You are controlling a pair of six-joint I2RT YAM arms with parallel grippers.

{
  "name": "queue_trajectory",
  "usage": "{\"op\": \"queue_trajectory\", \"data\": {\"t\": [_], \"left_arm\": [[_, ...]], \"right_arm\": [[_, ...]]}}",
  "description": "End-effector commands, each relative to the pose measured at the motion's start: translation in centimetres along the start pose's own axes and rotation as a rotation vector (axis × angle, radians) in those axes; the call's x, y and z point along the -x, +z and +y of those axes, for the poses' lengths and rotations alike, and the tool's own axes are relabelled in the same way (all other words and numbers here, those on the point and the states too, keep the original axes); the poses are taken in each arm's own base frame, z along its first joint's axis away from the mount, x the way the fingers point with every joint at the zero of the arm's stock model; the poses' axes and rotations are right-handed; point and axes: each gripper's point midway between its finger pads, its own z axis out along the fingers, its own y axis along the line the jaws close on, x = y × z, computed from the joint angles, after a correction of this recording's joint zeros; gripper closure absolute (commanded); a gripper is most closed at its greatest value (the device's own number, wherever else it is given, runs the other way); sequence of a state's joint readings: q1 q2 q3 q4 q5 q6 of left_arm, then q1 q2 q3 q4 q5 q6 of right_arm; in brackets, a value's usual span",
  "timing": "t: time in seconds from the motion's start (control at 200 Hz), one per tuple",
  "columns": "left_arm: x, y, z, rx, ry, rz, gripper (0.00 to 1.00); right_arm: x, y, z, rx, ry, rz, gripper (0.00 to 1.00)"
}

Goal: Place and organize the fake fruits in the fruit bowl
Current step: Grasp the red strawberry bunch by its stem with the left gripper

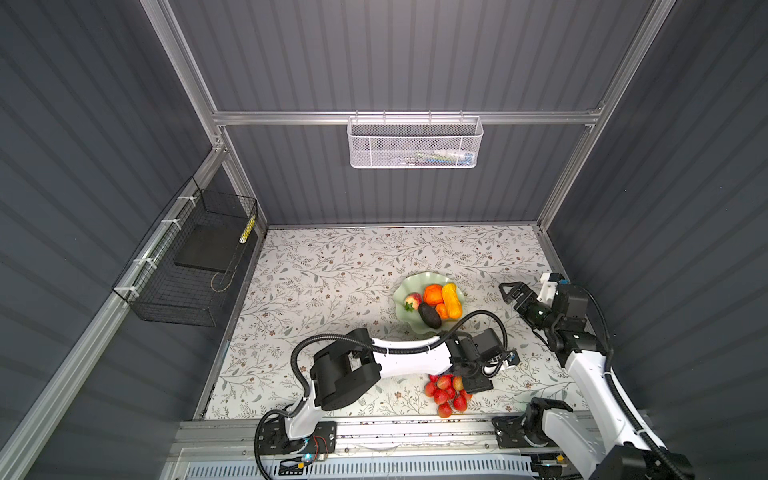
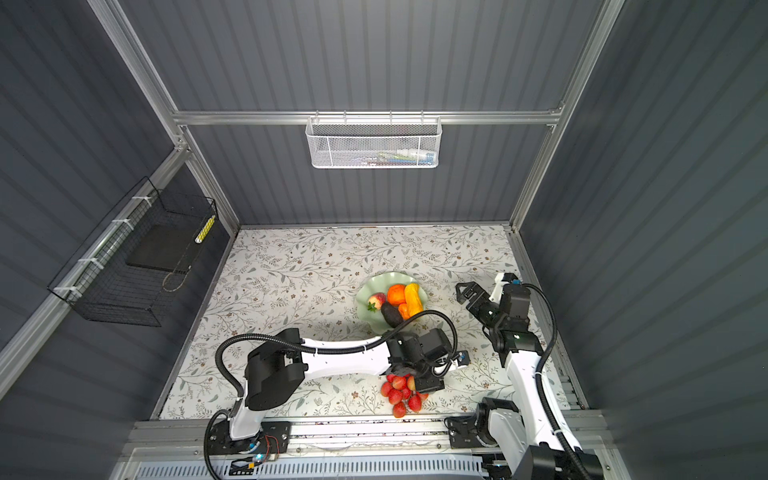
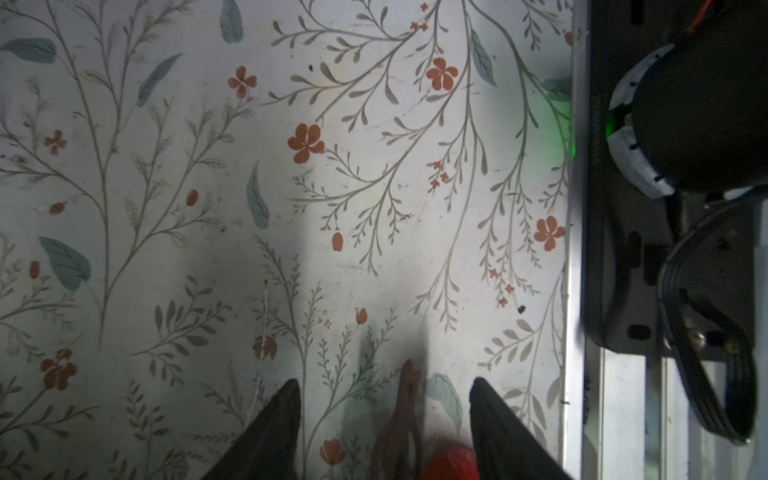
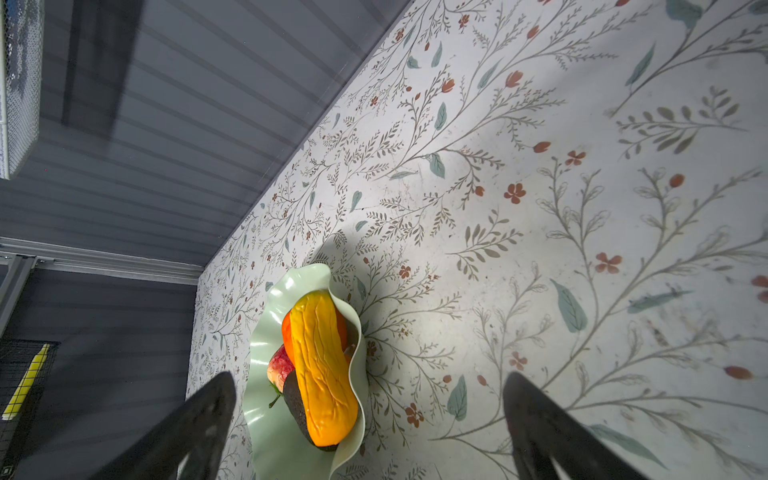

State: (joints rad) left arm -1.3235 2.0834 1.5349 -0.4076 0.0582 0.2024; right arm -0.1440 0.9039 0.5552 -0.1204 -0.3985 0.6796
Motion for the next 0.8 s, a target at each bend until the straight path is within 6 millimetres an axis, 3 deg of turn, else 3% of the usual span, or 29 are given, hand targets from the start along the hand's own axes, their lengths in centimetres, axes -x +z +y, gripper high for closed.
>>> {"op": "queue_trajectory", "data": {"t": [0.0,0.15,0.3,0.39,0.565,0.685,0.705,0.795], "left_arm": [[0.5,0.1,-0.6,-0.045,-0.006,0.002,0.38],[-0.1,0.6,-0.6,-0.041,-0.018,0.023,0.57],[0.4,-0.4,0.0,-0.009,-0.038,0.004,0.90],[0.3,-1.2,0.5,0.024,-0.047,-0.001,1.00],[-0.4,-4.7,2.4,0.155,-0.052,0.003,1.00],[-1.1,-9.6,4.9,0.277,-0.073,-0.015,1.00],[-2.5,-9.9,5.0,0.288,-0.076,0.011,1.00],[-3.9,-13.9,6.9,0.346,-0.107,0.010,1.00]], "right_arm": [[-0.4,-0.2,-0.4,-0.005,-0.007,0.006,0.01],[-0.4,-0.1,-0.6,-0.005,-0.001,0.003,0.01],[-0.3,-0.1,-0.7,-0.005,0.002,0.001,0.01],[-0.3,0.0,-0.7,-0.001,0.005,0.000,0.01],[-0.2,0.1,-0.6,0.005,0.014,0.003,0.01],[-0.2,0.2,-0.6,0.007,0.017,0.006,0.01],[-0.2,0.2,-0.6,0.008,0.018,0.006,0.01],[-0.2,0.3,-0.4,0.017,0.025,0.008,0.01]]}}
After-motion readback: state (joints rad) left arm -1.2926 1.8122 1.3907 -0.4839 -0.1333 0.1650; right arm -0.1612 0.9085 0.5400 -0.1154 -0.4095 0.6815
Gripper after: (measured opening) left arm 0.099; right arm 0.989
